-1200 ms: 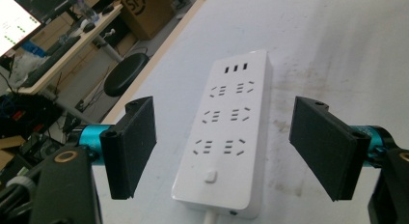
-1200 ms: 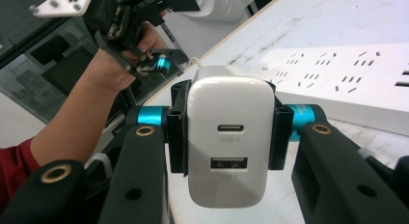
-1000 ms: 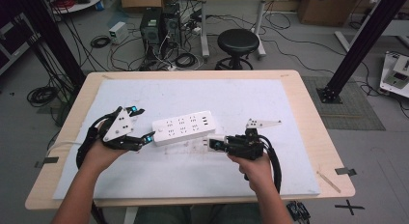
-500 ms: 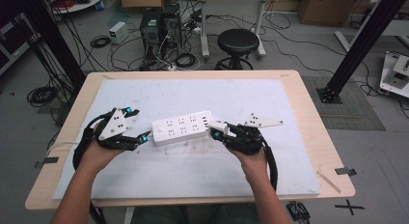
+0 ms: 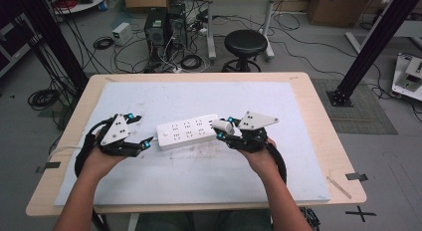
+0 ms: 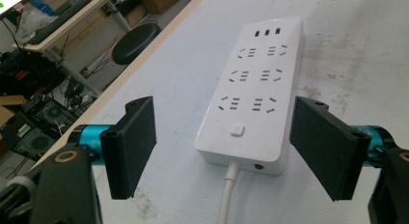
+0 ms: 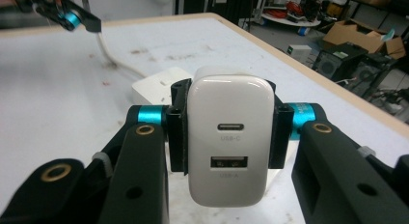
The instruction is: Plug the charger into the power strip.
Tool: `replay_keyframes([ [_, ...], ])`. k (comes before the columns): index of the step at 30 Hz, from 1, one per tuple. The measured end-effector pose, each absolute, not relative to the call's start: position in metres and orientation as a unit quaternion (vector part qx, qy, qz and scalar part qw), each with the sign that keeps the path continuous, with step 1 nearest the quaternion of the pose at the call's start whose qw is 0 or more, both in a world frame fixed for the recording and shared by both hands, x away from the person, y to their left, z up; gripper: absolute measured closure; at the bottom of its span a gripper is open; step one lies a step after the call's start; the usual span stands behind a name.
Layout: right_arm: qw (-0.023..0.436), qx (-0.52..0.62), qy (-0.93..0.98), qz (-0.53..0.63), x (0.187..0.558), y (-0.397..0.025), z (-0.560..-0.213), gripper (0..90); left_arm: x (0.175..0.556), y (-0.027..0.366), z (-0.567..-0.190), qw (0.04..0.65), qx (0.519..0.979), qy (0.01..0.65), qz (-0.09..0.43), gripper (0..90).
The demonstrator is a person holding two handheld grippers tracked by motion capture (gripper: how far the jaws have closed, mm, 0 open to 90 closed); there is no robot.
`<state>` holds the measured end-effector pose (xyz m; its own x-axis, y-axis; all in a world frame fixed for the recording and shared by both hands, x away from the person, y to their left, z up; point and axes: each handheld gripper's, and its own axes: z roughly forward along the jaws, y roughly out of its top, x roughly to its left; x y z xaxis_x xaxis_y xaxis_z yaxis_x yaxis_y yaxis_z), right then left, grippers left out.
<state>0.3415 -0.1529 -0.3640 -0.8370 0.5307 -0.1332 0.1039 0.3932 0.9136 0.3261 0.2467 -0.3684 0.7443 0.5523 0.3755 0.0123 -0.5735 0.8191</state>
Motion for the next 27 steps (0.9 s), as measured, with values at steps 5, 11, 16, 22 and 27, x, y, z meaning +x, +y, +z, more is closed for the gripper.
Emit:
replay_keyframes([
  [5,0.23,0.169,0.831,0.478,0.348,-0.147,-0.356,63.1,0.325,0.251,-0.371,0.429,0.829,0.174,0.315,24.7],
  [11,0.247,0.133,0.857,0.432,0.355,-0.139,-0.348,63.0,0.324,0.255,-0.376,0.431,0.828,0.178,0.312,24.7],
  [16,0.249,0.115,0.875,0.399,0.364,-0.135,-0.342,63.0,0.323,0.257,-0.378,0.434,0.826,0.181,0.31,24.7],
  [22,0.239,0.086,0.896,0.363,0.375,-0.126,-0.331,63.0,0.323,0.26,-0.379,0.432,0.828,0.182,0.309,24.7],
  [27,0.22,0.058,0.917,0.327,0.388,-0.113,-0.324,63.0,0.32,0.263,-0.379,0.435,0.824,0.186,0.311,24.7],
])
